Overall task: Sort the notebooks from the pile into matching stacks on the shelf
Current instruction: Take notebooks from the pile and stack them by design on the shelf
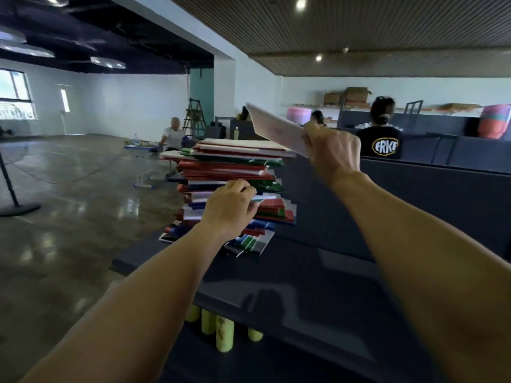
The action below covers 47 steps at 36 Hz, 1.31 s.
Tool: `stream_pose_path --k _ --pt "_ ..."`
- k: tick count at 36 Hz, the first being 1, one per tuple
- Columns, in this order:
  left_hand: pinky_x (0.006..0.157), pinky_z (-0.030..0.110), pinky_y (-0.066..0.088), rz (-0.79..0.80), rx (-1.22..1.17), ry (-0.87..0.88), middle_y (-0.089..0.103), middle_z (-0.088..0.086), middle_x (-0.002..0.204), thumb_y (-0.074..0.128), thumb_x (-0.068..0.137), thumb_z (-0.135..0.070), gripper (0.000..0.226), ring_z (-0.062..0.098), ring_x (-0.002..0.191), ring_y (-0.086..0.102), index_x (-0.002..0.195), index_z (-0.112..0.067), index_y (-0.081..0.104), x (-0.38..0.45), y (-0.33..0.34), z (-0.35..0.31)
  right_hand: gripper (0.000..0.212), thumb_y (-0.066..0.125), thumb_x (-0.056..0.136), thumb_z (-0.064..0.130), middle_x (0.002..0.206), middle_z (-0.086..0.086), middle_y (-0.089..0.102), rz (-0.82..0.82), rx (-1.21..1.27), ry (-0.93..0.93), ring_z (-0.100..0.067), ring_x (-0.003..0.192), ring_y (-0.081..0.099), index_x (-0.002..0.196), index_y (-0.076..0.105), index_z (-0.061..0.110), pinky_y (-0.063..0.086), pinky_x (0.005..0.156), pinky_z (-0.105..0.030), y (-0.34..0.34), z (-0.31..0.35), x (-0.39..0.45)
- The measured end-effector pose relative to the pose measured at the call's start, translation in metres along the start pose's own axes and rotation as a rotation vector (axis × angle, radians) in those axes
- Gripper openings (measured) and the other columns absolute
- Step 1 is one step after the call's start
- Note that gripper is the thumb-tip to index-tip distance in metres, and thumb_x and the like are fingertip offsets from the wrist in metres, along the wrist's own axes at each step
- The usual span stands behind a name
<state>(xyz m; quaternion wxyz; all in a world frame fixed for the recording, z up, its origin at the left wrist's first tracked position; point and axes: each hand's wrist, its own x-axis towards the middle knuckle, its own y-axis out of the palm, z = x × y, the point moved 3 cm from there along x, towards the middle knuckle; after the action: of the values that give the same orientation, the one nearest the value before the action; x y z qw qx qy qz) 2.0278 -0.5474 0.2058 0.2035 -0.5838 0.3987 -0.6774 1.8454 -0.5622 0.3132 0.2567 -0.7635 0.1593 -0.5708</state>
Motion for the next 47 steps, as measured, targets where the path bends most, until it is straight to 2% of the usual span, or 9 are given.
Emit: stream_pose_path --k 8,13,19,25,29,33,37,42,47 --pt "0.091 0.037 0.041 0.06 -0.114 0.157 0.055 0.008 0.126 0.047 0.099 -0.03 0.03 0.028 0.12 0.048 0.116 -0.01 0.06 0.001 0.035 -0.083 0.011 0.048 0.095 0.014 0.094 -0.01 0.066 0.089 -0.035 0.218 -0.035 0.079 0.062 0.102 0.057 0.012 0.022 0.053 -0.029 -0.006 -0.081 -0.097" --pt "0.092 0.037 0.041 0.087 -0.182 0.232 0.05 0.004 0.136 0.044 0.1 -0.035 0.037 0.025 0.124 0.045 0.128 -0.014 0.056 0.005 0.047 -0.152 0.015 0.047 0.096 0.013 0.099 -0.006 0.066 0.251 -0.181 0.253 -0.028 0.085 0.063 0.108 0.056 0.013 0.03 0.058 -0.031 -0.017 -0.131 -0.164" --pt "0.086 0.036 0.043 0.11 -0.28 0.313 0.051 0.002 0.131 0.044 0.1 -0.034 0.037 0.023 0.118 0.047 0.127 -0.012 0.056 -0.001 0.065 -0.237 0.018 0.048 0.095 0.011 0.104 -0.003 0.066 0.407 -0.352 0.347 -0.025 0.091 0.066 0.112 0.054 0.015 0.037 0.06 -0.03 -0.039 -0.19 -0.235" --pt "0.087 0.035 0.042 0.164 -0.345 0.344 0.051 0.002 0.129 0.043 0.1 -0.033 0.035 0.023 0.115 0.048 0.124 -0.012 0.057 -0.019 0.079 -0.308 0.027 0.054 0.092 0.006 0.112 -0.003 0.065 0.676 -0.483 0.368 -0.024 0.102 0.064 0.117 0.057 0.014 0.039 0.065 -0.03 -0.044 -0.219 -0.286" --pt "0.089 0.033 0.042 0.23 -0.339 0.33 0.047 -0.001 0.135 0.041 0.101 -0.034 0.037 0.02 0.12 0.044 0.129 -0.014 0.054 -0.034 0.091 -0.337 0.029 0.049 0.096 0.008 0.123 -0.006 0.06 0.859 -0.373 0.408 -0.024 0.112 0.059 0.123 0.058 0.011 0.046 0.082 -0.03 -0.02 -0.206 -0.313" --pt "0.09 0.03 0.041 0.255 -0.334 0.285 0.048 -0.002 0.134 0.042 0.101 -0.033 0.035 0.017 0.121 0.043 0.128 -0.014 0.054 -0.045 0.098 -0.349 0.031 0.052 0.096 0.012 0.126 -0.008 0.059 0.908 -0.214 0.45 -0.024 0.115 0.057 0.126 0.055 0.011 0.048 0.086 -0.03 0.001 -0.191 -0.33" --pt "0.091 0.033 0.041 0.288 -0.319 0.247 0.049 -0.001 0.133 0.041 0.101 -0.031 0.035 0.019 0.122 0.043 0.129 -0.015 0.054 -0.051 0.102 -0.351 0.036 0.038 0.103 0.032 0.122 -0.01 0.06 0.867 -0.051 0.618 -0.027 0.111 0.058 0.125 0.055 0.01 0.045 0.079 -0.031 -0.005 -0.207 -0.333" --pt "0.086 0.033 0.042 0.304 -0.29 0.231 0.05 -0.002 0.131 0.041 0.1 -0.032 0.033 0.019 0.118 0.045 0.125 -0.015 0.056 -0.056 0.109 -0.354 0.027 0.044 0.098 0.014 0.119 -0.01 0.061 0.793 -0.076 0.898 -0.026 0.106 0.06 0.123 0.055 0.01 0.04 0.072 -0.031 -0.026 -0.259 -0.346" --pt "0.076 0.033 0.046 0.335 -0.312 0.213 0.05 -0.002 0.124 0.041 0.1 -0.034 0.032 0.018 0.11 0.05 0.123 -0.017 0.055 -0.055 0.116 -0.368 0.028 0.047 0.097 0.017 0.117 -0.009 0.06 0.876 -0.074 1.014 -0.026 0.106 0.058 0.123 0.054 0.009 0.039 0.074 -0.031 -0.034 -0.285 -0.368"
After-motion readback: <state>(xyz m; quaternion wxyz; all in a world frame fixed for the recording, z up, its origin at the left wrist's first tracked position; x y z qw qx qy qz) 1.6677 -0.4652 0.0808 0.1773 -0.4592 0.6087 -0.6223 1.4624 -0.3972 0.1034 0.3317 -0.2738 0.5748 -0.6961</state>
